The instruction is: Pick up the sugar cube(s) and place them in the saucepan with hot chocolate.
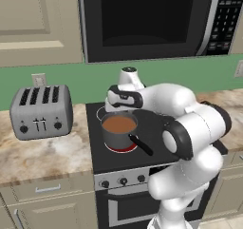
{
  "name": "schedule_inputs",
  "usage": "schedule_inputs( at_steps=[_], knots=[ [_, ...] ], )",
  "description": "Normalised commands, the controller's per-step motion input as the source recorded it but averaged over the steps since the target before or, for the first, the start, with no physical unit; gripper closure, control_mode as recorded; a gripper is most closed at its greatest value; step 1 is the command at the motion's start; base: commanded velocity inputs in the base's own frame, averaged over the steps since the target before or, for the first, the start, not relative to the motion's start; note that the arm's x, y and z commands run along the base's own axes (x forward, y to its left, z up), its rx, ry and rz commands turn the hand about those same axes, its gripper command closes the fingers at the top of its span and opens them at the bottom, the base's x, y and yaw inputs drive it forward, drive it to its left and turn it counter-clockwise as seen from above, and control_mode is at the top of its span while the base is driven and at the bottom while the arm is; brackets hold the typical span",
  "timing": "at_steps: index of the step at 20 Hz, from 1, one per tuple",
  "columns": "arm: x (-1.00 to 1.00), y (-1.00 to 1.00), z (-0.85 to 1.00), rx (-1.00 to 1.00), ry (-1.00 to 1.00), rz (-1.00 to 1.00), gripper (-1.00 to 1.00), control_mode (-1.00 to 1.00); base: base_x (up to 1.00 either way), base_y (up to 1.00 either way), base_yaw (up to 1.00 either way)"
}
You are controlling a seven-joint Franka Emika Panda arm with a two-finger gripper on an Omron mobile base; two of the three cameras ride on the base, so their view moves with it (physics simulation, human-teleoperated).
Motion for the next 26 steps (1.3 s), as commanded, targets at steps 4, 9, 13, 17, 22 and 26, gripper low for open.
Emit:
schedule_inputs(
  at_steps=[4, 9, 13, 17, 22, 26],
  knots=[
    [-0.36, -0.01, 0.00, 0.03, -0.14, 0.00, -1.00, -1.00, 0.00, 0.00, 0.00],
    [-0.29, 0.00, 0.01, 0.01, -0.12, 0.00, -1.00, -1.00, 0.00, 0.00, 0.00],
    [-0.23, 0.00, 0.08, 0.02, -0.18, 0.00, -1.00, -1.00, 0.00, 0.00, 0.00],
    [-0.22, 0.00, 0.02, 0.03, -0.19, 0.00, -1.00, -1.00, 0.00, 0.00, 0.00],
    [-0.19, -0.04, 0.00, 0.05, -0.19, 0.00, -1.00, -1.00, 0.00, 0.00, 0.00],
    [-0.16, -0.23, 0.00, 0.09, -0.21, 0.00, -1.00, -1.00, 0.00, 0.00, 0.00]
  ],
)
